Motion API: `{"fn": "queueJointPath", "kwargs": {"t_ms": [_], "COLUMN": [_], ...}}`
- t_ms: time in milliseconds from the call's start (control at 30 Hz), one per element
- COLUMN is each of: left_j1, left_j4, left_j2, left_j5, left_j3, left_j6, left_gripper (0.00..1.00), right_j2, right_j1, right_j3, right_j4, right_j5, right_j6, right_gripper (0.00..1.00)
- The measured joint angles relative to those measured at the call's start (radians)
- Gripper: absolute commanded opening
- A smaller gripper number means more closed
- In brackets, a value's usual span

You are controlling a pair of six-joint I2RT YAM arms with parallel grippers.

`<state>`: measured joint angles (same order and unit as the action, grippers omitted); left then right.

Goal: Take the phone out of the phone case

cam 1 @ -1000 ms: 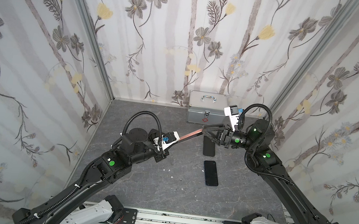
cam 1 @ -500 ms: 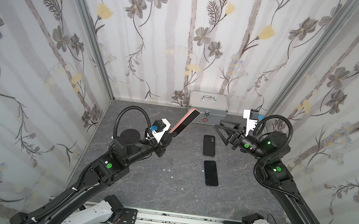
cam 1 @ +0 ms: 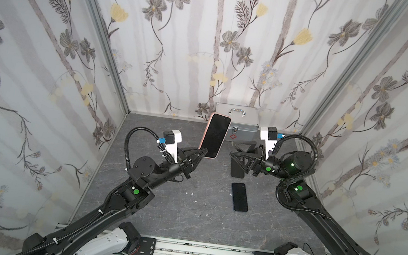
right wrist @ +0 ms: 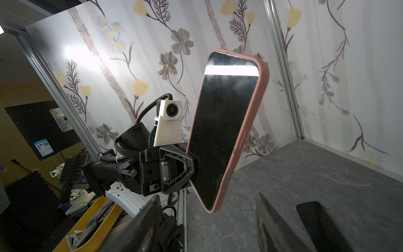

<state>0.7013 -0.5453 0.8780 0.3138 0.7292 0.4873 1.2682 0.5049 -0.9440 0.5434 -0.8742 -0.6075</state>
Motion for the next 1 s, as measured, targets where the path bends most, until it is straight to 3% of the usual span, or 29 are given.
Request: {"fn": "queueJointPath", "kwargs": {"t_ms": [400,633,1000], "left_j1": [0.002,0.004,0.004], "left_j4": [-0.108,-0.123,-0.160], "left_j2": [0.024,0.026,0.031], "left_j5": [0.170,0.191,0.214], "left_j3": [0.021,0.022,0.012], "left_j6": [0.079,0.089,0.093], "left_gripper": [0.00,0.00,0.00], "right_j2": [0.055,0.082,0.105], "right_j1": [0.056,0.080,0.109], "right_j3": [-0.055,-0.085,-0.111], "right_j4": [0.086,0.085,0.052], "right_j5": [-0.196,-0.212,-0.220], "right_j6": [-0.027,-0.020,-0.006], "right_gripper": [0.51,0.36,0.24]}}
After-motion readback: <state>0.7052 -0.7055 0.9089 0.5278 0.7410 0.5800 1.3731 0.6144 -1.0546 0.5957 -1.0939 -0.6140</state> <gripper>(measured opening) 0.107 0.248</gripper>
